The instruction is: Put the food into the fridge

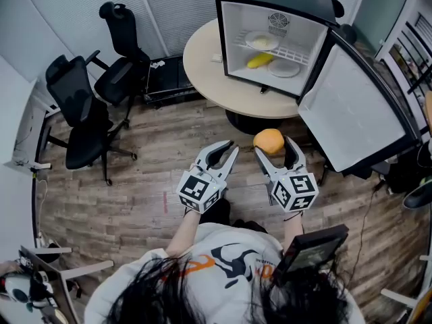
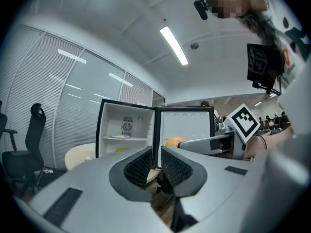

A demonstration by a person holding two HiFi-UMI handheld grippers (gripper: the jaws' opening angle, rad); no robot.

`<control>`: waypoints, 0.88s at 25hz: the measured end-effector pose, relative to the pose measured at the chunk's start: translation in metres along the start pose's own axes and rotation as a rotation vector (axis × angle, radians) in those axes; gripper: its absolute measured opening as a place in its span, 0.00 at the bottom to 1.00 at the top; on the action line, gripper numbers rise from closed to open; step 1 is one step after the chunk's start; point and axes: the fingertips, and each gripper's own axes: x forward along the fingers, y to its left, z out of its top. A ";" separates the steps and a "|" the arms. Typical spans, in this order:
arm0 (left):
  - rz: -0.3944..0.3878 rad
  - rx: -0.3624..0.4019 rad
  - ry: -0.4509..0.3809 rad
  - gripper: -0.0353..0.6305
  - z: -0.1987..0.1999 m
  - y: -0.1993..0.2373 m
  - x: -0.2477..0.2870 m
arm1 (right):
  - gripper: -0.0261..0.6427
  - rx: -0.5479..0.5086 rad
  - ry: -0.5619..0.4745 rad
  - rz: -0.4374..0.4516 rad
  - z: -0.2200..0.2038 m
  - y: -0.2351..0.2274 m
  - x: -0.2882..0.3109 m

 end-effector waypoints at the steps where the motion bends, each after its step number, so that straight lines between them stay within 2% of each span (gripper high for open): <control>1: 0.000 0.000 0.003 0.13 -0.001 0.003 0.003 | 0.63 0.002 0.001 0.001 0.000 -0.002 0.004; 8: -0.027 0.030 0.025 0.13 -0.006 0.033 0.031 | 0.63 0.009 0.005 -0.008 0.004 -0.017 0.042; 11: -0.036 0.051 0.034 0.13 -0.004 0.057 0.048 | 0.63 0.011 0.008 -0.018 0.009 -0.025 0.067; 22: -0.083 0.049 0.044 0.13 0.003 0.154 0.095 | 0.63 0.030 0.025 -0.050 0.027 -0.036 0.171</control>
